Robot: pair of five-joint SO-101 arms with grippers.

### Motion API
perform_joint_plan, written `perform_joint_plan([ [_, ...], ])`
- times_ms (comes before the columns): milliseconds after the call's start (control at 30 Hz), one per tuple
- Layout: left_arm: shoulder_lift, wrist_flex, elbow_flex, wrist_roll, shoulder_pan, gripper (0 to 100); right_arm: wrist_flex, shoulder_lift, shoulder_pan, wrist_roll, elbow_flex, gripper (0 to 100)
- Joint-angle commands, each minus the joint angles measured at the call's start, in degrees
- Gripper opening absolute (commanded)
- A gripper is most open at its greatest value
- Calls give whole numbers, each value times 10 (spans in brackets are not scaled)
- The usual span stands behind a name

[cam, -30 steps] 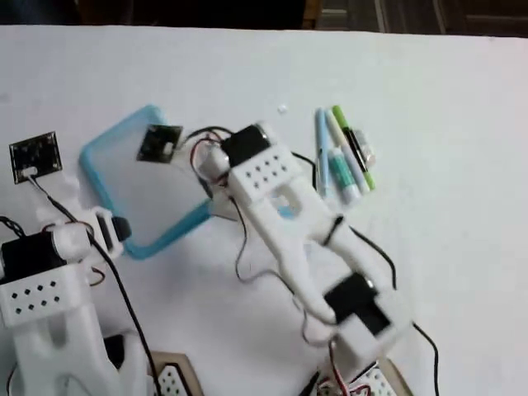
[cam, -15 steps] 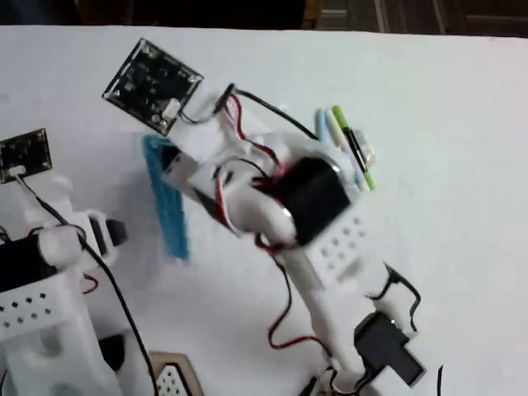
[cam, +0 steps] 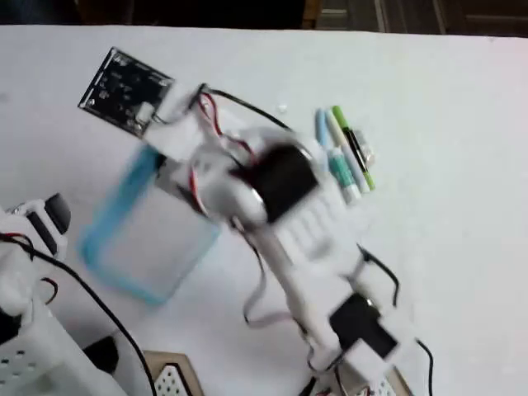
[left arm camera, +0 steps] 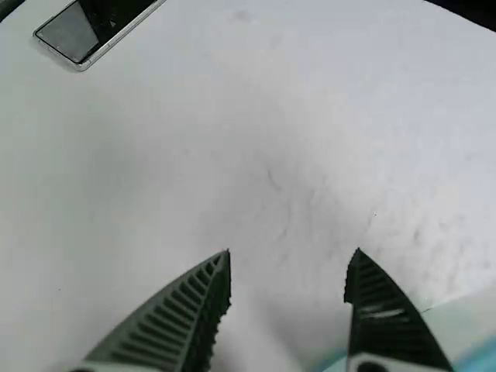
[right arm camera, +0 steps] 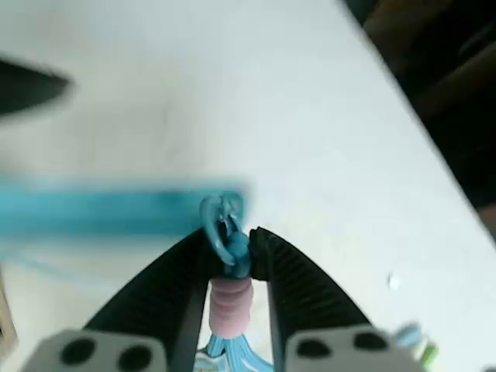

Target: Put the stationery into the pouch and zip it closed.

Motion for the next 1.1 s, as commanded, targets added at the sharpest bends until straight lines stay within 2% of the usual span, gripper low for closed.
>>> perform_joint_plan([
  [0,1,3,-21,-11,-4,252,7,27,35,18,10,17],
  [133,1,4,-21,-20,-5,252,8,26,58,12,9,17],
  [367,-8,4,-21,-62,-5,249,6,-18,55,10,-2,17],
  [633,-126,2,-20,-71,-4,249,4,-93,54,7,-46,17],
  [833,-205,0,-20,-74,-3,249,5,-154,24,-29,-91,17],
  [1067,-213,0,-20,-76,-4,249,27,-209,-7,-28,-70,17],
])
